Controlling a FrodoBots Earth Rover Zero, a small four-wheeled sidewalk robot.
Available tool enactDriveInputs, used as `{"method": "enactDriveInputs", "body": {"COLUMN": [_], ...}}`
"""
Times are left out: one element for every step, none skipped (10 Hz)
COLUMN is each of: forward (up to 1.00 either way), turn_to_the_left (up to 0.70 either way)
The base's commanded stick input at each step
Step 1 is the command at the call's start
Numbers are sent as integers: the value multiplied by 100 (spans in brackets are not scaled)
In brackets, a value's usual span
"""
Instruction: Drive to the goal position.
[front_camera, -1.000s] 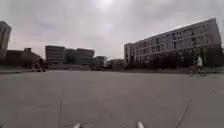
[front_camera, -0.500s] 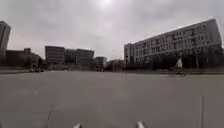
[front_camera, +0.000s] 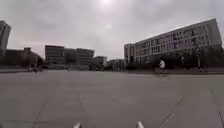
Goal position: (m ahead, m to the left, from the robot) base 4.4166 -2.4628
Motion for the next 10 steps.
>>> {"method": "enactDriveInputs", "body": {"forward": [70, 70, 70, 70, 70, 70, 70, 70, 70, 70], "turn_to_the_left": [0, 0, 0, 0, 0, 0, 0, 0, 0, 0]}}
